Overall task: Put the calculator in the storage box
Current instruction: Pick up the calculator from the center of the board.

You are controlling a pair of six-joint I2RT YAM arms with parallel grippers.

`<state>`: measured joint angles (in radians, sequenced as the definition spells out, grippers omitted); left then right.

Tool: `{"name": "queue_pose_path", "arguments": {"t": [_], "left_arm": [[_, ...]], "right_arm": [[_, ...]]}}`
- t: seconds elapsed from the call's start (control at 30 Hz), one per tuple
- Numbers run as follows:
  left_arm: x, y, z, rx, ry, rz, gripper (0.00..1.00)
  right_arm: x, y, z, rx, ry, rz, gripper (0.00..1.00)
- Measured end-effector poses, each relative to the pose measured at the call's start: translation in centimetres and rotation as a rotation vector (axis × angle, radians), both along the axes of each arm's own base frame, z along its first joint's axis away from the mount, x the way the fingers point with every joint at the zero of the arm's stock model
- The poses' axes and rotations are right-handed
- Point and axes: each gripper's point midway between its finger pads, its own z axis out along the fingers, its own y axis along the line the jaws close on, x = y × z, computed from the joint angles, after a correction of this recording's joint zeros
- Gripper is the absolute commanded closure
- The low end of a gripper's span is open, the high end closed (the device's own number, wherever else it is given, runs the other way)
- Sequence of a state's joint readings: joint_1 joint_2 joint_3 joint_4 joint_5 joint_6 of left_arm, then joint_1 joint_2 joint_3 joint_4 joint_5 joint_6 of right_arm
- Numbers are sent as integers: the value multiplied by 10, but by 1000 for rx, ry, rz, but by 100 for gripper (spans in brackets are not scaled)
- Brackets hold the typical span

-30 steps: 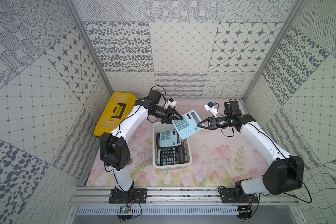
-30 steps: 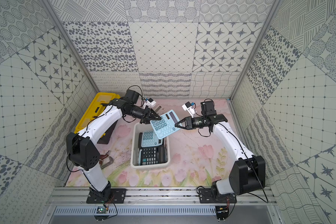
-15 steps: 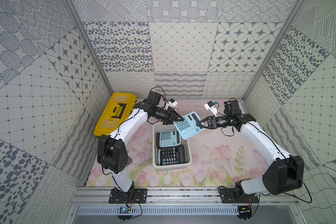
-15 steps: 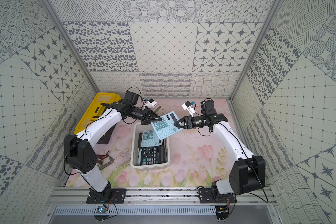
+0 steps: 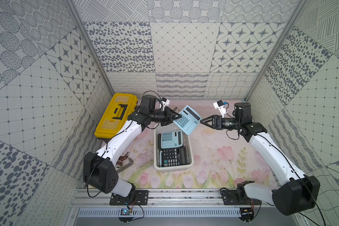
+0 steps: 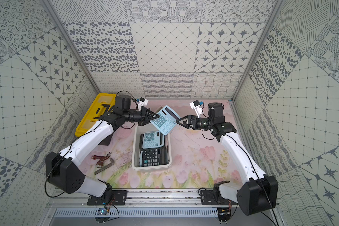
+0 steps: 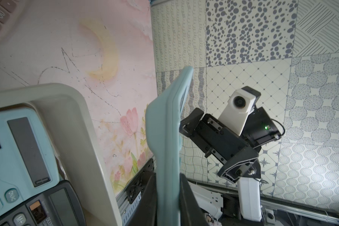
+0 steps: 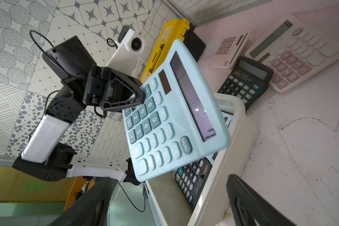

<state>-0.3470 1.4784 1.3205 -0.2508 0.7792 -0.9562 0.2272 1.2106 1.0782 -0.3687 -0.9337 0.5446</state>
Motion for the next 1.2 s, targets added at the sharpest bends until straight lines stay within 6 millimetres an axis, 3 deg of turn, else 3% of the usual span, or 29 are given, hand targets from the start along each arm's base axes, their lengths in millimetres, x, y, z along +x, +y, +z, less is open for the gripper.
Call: {"name": "queue_pose_path", "arguments": {"t": [0.23,0.63,0.73,0.8,0.97,1.2], "left_arm": [[13,12,0,-38,-48,283,100],[22,18,33,-206,-159,632,100],[25,19,42,-257,-174,685,100],[28,18,45,-290,-177,713,100],[30,16,50,-347,-182,755,100],[27,14,59,-408,-198,769,100]], "right_arm": [[2,1,-1,116,44,-163,3],[-16,63,25,306,-22,-218,4],[-17,75,36,359,-55,-248,10],[-16,80,39,396,-70,-287,21],[-6,85,38,460,-73,-389,37],[14,86,36,519,-79,-485,50]]}}
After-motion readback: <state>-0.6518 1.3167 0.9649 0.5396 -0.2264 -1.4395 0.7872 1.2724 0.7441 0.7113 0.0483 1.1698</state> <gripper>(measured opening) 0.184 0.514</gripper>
